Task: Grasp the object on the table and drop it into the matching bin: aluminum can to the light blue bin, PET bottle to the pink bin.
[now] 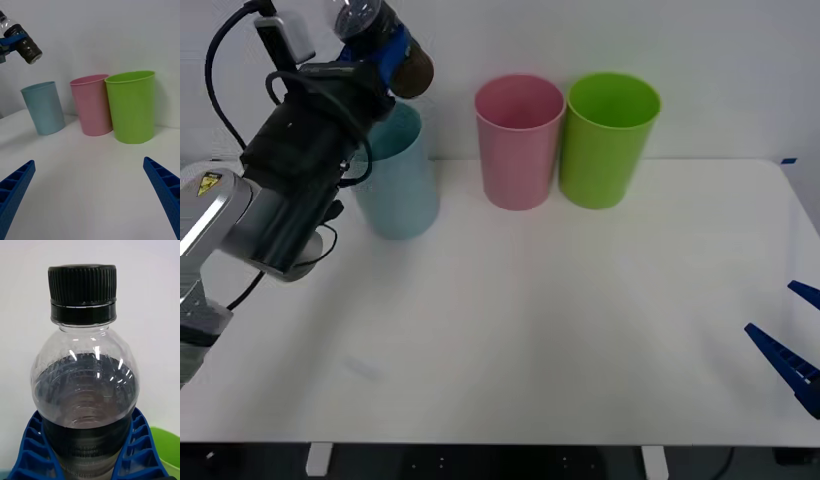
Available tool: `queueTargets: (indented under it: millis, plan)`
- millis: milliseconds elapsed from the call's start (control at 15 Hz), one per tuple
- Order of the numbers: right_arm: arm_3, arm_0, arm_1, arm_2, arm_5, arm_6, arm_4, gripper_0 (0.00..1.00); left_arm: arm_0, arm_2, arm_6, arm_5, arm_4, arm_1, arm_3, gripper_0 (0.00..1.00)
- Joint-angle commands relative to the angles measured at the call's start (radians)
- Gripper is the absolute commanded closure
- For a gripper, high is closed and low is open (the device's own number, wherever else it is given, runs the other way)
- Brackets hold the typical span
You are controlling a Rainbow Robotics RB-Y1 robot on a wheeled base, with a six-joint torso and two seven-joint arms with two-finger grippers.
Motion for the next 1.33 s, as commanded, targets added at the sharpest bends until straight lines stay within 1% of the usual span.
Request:
queueTargets:
  millis: [67,200,267,467,667,1000,1200,1333]
  plan:
    - [0.000,0.000,0.000,0.000,0.000,0.000,0.000,0.00,-0.095,-0.068,-0.017,-0.012,-0.003,-0.002,0.086,1.00]
    - [0.000,0.000,0.000,0.000,0.000,0.000,0.000,0.00,-0.170,-0.119,-0.030,-0.026,-0.004,-0.017,0.170,1.00]
    - [0.000,0.000,0.000,0.000,0.000,0.000,0.000,0.00,-0.211,-0.129,-0.037,-0.049,-0.019,-0.045,0.232,1.00]
    - [0.000,0.000,0.000,0.000,0.000,0.000,0.000,0.00,-0.308,-0.129,-0.050,-0.104,-0.087,-0.127,0.397,1.00]
    - [0.000,0.000,0.000,0.000,0.000,0.000,0.000,0.00,-0.375,-0.129,-0.063,-0.107,-0.142,-0.196,0.511,1.00]
    - [0.000,0.000,0.000,0.000,0.000,0.000,0.000,0.00,-0.475,-0.131,-0.064,-0.141,-0.200,-0.255,0.655,1.00]
    - [0.000,0.000,0.000,0.000,0.000,0.000,0.000,0.00,-0.532,-0.142,-0.067,-0.142,-0.222,-0.293,0.738,1.00]
    - [0.000,0.000,0.000,0.000,0.000,0.000,0.000,0.00,-0.569,-0.154,-0.063,-0.142,-0.225,-0.305,0.782,1.00]
